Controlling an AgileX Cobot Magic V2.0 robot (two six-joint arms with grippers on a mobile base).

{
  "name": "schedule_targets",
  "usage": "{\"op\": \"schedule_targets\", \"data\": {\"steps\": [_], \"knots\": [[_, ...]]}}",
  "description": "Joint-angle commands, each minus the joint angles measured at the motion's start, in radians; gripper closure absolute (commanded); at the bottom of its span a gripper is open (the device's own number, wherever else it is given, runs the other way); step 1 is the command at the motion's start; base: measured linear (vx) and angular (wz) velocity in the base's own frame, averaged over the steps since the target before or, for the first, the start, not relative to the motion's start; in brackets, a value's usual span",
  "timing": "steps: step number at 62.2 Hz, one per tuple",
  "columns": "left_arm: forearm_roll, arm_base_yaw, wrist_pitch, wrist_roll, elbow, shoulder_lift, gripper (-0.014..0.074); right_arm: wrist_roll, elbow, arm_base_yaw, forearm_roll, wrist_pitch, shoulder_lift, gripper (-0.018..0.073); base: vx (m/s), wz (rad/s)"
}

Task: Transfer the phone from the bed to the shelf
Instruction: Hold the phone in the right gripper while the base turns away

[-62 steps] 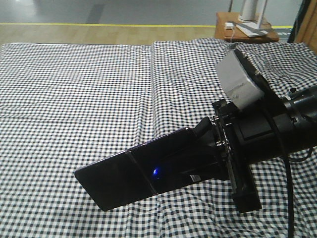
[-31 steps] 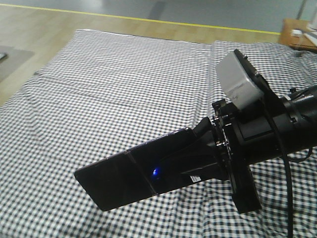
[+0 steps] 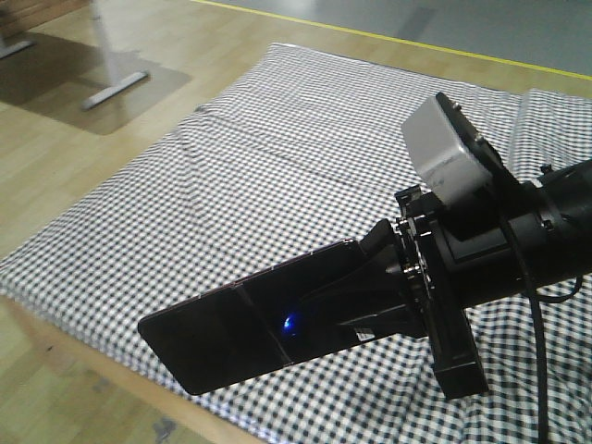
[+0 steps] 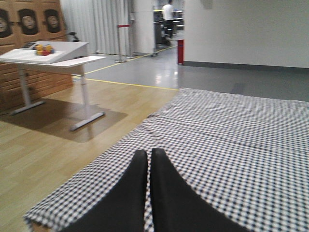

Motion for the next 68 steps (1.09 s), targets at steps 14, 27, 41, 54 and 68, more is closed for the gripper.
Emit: {"op": "schedule_targets", "data": {"steps": [14, 27, 41, 54, 68], "knots": [[-0.010, 0.003, -0.072, -0.009, -0.025, -0.007, 0.0595, -0.006, -0.027, -0.003, 0.089, 0.071, -0.029, 0.0561, -0.13, 0.50], [-0.010, 0.003, -0.072, -0.009, -0.025, -0.007, 0.0595, -0.006, -0.027, -0.003, 0.089, 0.071, -0.029, 0.0561, -0.13, 0.51], [-0.010, 0.003, -0.072, -0.009, -0.025, -0.007, 0.0595, -0.006, -0.027, -0.003, 0.089, 0.071, -0.029, 0.0561, -0.14, 0.54], [-0.010, 0.003, -0.072, -0.009, -0.025, -0.007, 0.0595, -0.006, -0.027, -0.003, 0.089, 0.071, -0.029, 0.0561, -0.16, 0.60], [-0.010, 0.003, -0.072, -0.009, -0.025, -0.007, 0.0595, -0.006, -0.027, -0.003, 0.089, 0.071, -0.029, 0.0561, -0.17, 0.65]]}}
